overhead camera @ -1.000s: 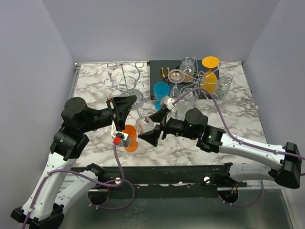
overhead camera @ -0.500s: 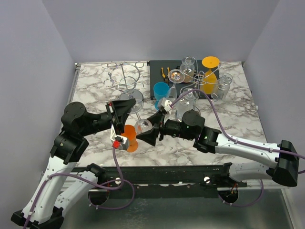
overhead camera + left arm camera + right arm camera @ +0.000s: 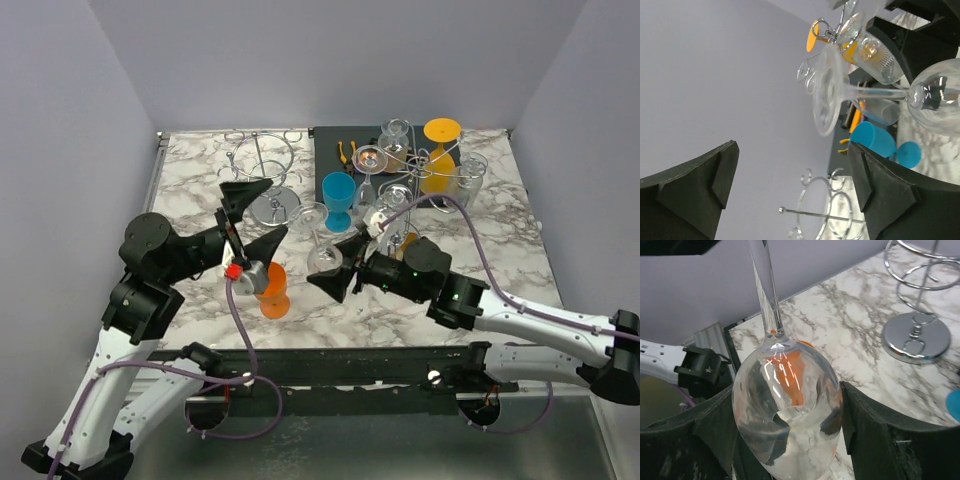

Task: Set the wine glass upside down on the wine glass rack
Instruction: Turn the wine glass upside down at the wine rack.

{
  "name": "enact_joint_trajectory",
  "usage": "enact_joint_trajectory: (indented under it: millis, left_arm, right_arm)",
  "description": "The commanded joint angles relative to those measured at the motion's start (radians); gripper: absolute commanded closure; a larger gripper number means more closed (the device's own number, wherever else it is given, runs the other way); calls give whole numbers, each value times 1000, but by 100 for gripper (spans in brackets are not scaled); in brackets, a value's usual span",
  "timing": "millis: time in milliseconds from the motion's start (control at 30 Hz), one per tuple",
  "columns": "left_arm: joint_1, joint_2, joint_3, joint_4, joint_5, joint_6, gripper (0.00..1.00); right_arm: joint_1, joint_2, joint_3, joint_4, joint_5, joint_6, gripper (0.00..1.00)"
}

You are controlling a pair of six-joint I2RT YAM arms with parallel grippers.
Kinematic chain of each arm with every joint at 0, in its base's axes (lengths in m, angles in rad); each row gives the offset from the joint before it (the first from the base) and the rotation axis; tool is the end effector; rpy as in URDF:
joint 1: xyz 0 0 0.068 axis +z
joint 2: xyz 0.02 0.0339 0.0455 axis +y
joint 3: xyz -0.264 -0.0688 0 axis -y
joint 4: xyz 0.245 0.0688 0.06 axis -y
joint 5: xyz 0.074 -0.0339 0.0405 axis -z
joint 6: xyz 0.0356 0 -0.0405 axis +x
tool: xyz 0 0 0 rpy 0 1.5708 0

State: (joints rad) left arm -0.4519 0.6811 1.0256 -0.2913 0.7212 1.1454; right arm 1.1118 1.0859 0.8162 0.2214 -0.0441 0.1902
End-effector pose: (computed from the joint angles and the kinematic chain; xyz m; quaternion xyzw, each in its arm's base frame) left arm 0.1029 -0.0761 0.4243 0.6399 0.2657 0.0024 0.7211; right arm 0.1131 0.2325 0.3343 -0.3355 0.6415 0.4306 0.5389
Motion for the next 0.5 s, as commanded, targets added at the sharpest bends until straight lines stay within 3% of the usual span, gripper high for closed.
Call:
enact_joint_trajectory:
  millis: [0, 67, 300, 467]
  left_arm:
    - [-2, 57, 101, -74, -125, -427, 1]
    - [-2, 65, 103, -79, -151, -521, 1]
    - [-2, 82, 152, -80, -234, -704, 1]
    - [-2, 103, 211, -80, -285, -796, 1]
  right_arm:
    - [3, -132, -27, -62, 191, -56, 90]
    - [5, -179, -9, -126, 256, -70, 99]
    - [3, -327, 96, -345, 467, -73, 99]
    - [3, -354, 176, -598, 617, 30, 99]
